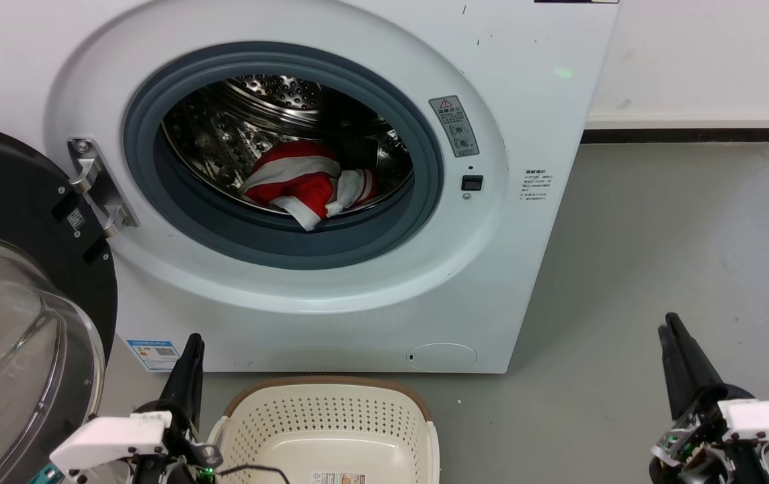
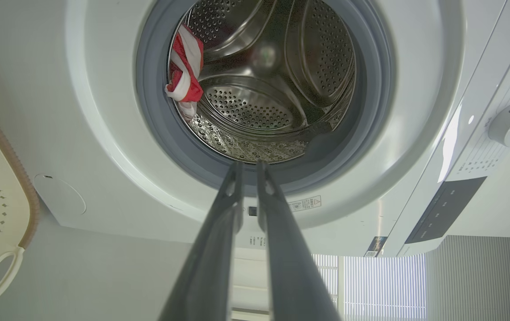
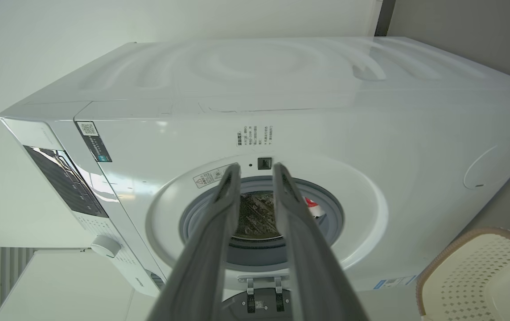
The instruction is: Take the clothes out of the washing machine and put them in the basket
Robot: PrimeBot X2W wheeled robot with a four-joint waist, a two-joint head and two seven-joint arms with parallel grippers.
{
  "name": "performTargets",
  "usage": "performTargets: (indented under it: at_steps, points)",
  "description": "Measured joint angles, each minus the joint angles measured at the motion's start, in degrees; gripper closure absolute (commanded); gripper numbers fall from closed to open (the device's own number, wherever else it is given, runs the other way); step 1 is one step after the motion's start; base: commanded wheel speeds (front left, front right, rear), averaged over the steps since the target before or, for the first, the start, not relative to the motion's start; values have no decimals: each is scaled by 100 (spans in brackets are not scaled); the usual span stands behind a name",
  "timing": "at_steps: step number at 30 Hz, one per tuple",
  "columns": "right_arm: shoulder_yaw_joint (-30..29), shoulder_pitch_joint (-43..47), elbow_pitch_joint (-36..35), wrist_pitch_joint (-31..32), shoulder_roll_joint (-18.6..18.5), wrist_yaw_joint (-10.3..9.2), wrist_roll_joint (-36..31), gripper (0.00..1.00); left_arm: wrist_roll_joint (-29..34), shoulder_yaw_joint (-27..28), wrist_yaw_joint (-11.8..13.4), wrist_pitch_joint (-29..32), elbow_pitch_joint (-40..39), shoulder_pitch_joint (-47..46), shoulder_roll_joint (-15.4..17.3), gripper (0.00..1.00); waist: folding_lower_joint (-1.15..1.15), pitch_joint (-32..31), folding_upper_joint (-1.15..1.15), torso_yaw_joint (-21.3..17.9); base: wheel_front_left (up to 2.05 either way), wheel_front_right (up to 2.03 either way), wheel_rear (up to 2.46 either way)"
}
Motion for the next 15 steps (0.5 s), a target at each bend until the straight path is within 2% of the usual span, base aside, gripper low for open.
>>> performTargets:
  at_steps: [9,15]
  points:
    - [103,114,-79,-224,7,-1,-193,0,73,-237,1,-227,-26,86,-8,0,0,5,0,-10,0,0,0]
    - [109,131,-243,-385,9,-1,-703,0,501,-294,1,-380,-181,40,-7,0,0,8,0,-22,0,0,0]
